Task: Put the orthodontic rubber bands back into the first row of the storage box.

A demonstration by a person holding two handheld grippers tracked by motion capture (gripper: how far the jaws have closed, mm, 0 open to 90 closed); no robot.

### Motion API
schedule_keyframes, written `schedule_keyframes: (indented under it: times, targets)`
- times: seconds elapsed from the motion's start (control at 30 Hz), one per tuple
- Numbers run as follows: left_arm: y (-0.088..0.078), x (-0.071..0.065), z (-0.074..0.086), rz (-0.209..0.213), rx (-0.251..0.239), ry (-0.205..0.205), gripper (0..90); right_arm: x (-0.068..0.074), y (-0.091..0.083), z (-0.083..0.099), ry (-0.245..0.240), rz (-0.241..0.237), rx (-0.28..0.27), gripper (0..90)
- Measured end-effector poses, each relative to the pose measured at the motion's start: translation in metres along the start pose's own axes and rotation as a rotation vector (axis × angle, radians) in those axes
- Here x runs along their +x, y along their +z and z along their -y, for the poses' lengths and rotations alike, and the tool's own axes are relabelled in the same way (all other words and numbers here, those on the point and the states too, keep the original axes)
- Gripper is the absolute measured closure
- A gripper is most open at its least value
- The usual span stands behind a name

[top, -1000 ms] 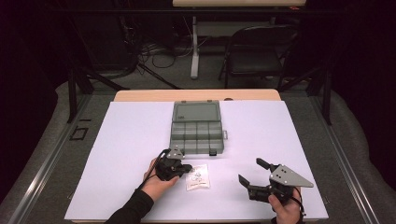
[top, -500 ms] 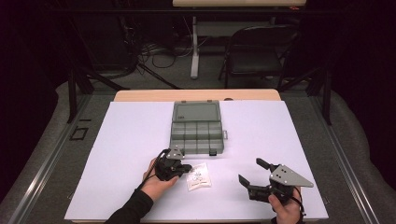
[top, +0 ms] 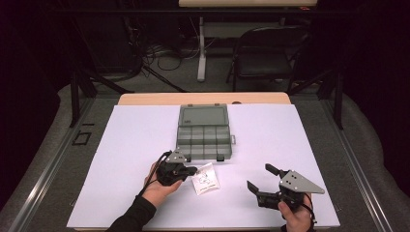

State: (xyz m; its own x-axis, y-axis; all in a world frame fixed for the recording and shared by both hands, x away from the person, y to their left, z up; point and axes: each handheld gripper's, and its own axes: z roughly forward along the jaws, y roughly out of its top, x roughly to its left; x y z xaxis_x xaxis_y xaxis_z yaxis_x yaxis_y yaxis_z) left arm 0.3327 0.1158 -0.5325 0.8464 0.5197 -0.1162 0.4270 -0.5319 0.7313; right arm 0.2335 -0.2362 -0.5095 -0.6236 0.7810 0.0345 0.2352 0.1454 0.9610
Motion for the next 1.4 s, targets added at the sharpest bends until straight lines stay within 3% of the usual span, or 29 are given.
schedule_keyframes:
  times: [0.33,0.73,1.2,1.4]
  targets:
    - [-0.021,-0.001,-0.009,-0.020,-0.057,0.021,89.0,0.000,0.000,0.000,0.001,0.000,-0.002,14.5]
    - [-0.043,0.005,-0.013,-0.049,-0.127,0.004,89.0,0.000,0.000,0.000,0.000,-0.001,-0.002,14.5]
    - [-0.062,0.011,-0.016,-0.083,-0.171,-0.004,89.0,0.000,0.000,0.000,0.002,-0.002,-0.001,14.5]
    - [-0.070,0.013,-0.025,-0.101,-0.185,0.012,89.0,0.001,0.001,0.000,0.003,0.002,-0.005,14.5]
